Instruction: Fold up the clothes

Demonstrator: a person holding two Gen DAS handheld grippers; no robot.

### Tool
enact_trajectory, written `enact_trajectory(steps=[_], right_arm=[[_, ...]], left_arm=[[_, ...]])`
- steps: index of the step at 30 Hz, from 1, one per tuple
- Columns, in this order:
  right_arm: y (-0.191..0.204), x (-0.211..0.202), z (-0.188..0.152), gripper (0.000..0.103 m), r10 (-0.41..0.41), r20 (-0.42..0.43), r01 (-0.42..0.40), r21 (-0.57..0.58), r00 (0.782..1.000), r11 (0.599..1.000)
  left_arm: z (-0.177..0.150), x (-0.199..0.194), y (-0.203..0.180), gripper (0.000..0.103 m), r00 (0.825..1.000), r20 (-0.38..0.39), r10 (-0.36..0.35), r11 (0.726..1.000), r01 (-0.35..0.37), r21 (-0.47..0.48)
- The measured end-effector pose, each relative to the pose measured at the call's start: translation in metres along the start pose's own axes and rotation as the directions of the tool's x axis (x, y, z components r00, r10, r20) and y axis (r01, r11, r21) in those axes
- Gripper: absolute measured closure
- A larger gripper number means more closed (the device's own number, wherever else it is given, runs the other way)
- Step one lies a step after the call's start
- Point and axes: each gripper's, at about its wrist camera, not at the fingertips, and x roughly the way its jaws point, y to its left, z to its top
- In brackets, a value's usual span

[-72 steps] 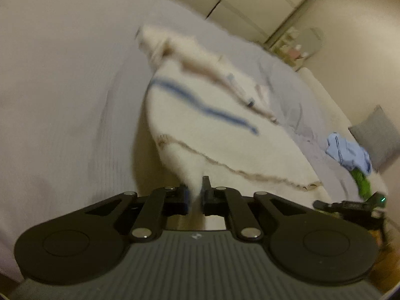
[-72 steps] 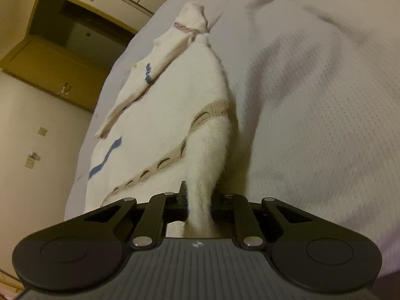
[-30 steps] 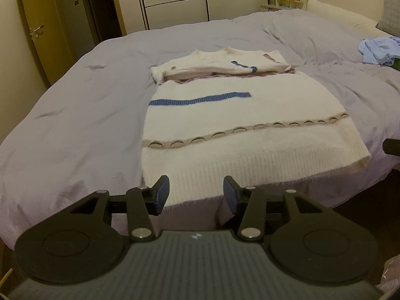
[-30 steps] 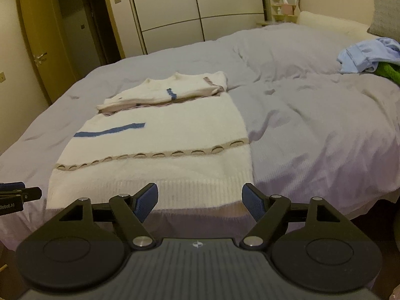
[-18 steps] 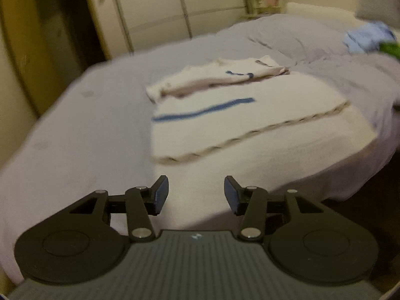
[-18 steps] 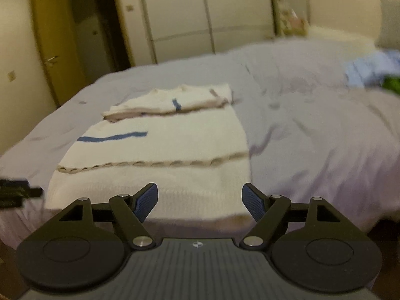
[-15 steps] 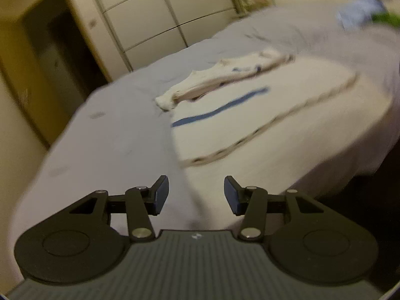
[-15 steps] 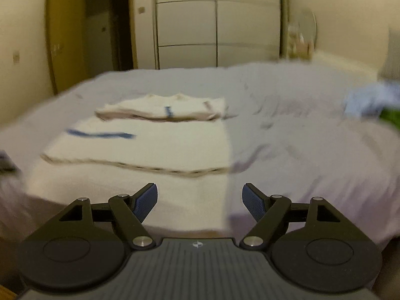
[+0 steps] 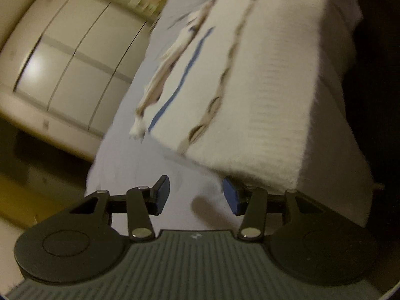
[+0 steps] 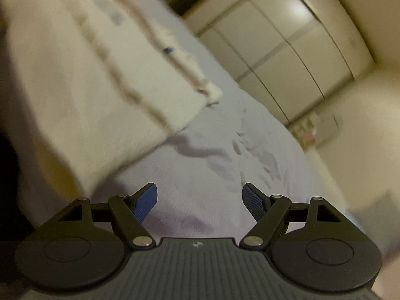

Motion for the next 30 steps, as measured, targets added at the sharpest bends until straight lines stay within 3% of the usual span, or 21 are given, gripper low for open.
enact_trajectory(steps=[4, 7, 9, 13, 14, 15, 16, 17, 19, 22, 24, 26, 27, 30], right_arm=[[0.031, -0.002, -0.011, 0.029, 0.000, 0.106, 0.025, -0.237, 0.994, 0.971], [0.050, -0.015, -0.012, 0.030, 0.030, 0.200, 0.039, -0.333, 0.979, 0.942], [0.063, -0.022, -0.013, 0.031, 0.049, 0.254, 0.055, -0.386, 0.966, 0.921], [0.078, -0.020, -0.014, 0.044, 0.028, 0.310, 0.123, -0.454, 0.950, 0.882], [0.079, -0.018, -0.014, 0.054, 0.024, 0.312, 0.130, -0.464, 0.950, 0.876], [0.078, -0.016, -0.014, 0.064, 0.024, 0.309, 0.131, -0.472, 0.951, 0.872], [0.076, -0.016, -0.012, 0.070, 0.034, 0.304, 0.122, -0.477, 0.952, 0.870], [0.073, -0.016, -0.011, 0.083, 0.046, 0.299, 0.109, -0.481, 0.953, 0.870], [0.062, -0.021, -0.002, 0.096, 0.084, 0.287, 0.060, -0.458, 0.954, 0.887], [0.027, -0.032, 0.021, 0.096, 0.136, 0.272, -0.035, -0.347, 0.953, 0.937], [-0.007, -0.037, 0.040, 0.096, 0.165, 0.272, -0.104, -0.225, 0.948, 0.969], [-0.046, -0.036, 0.060, 0.097, 0.181, 0.285, -0.162, -0.087, 0.941, 0.983], [-0.066, -0.032, 0.070, 0.097, 0.176, 0.297, -0.179, -0.018, 0.939, 0.984], [-0.121, -0.001, 0.102, 0.096, 0.159, 0.312, -0.220, 0.172, 0.937, 0.960]], left_arm=[[-0.007, -0.001, -0.023, 0.059, 0.995, 0.095, 0.037, 0.981, -0.055, 0.188], [-0.014, -0.002, -0.036, 0.058, 0.986, 0.162, 0.048, 0.948, -0.096, 0.302], [-0.024, 0.001, -0.046, 0.057, 0.974, 0.217, 0.065, 0.906, -0.148, 0.396], [-0.042, 0.011, -0.061, 0.058, 0.945, 0.321, 0.064, 0.808, -0.238, 0.539], [-0.045, 0.013, -0.063, 0.060, 0.938, 0.341, 0.058, 0.787, -0.253, 0.562], [-0.047, 0.014, -0.063, 0.070, 0.938, 0.344, 0.039, 0.775, -0.245, 0.582], [-0.049, 0.014, -0.063, 0.091, 0.939, 0.344, 0.018, 0.763, -0.236, 0.602], [-0.045, 0.014, -0.059, 0.093, 0.943, 0.332, 0.004, 0.783, -0.209, 0.585], [-0.036, 0.012, -0.048, 0.093, 0.952, 0.305, -0.025, 0.828, -0.151, 0.541], [-0.010, 0.005, -0.006, 0.094, 0.967, 0.248, -0.056, 0.944, -0.030, 0.328], [0.008, 0.003, 0.028, 0.094, 0.970, 0.234, -0.064, 0.986, 0.026, 0.162], [0.025, 0.010, 0.068, 0.094, 0.972, 0.227, -0.062, 0.997, 0.071, -0.031], [0.033, 0.017, 0.088, 0.094, 0.973, 0.222, -0.060, 0.987, 0.090, -0.131], [0.054, 0.049, 0.146, 0.094, 0.978, 0.199, -0.065, 0.909, 0.140, -0.393]])
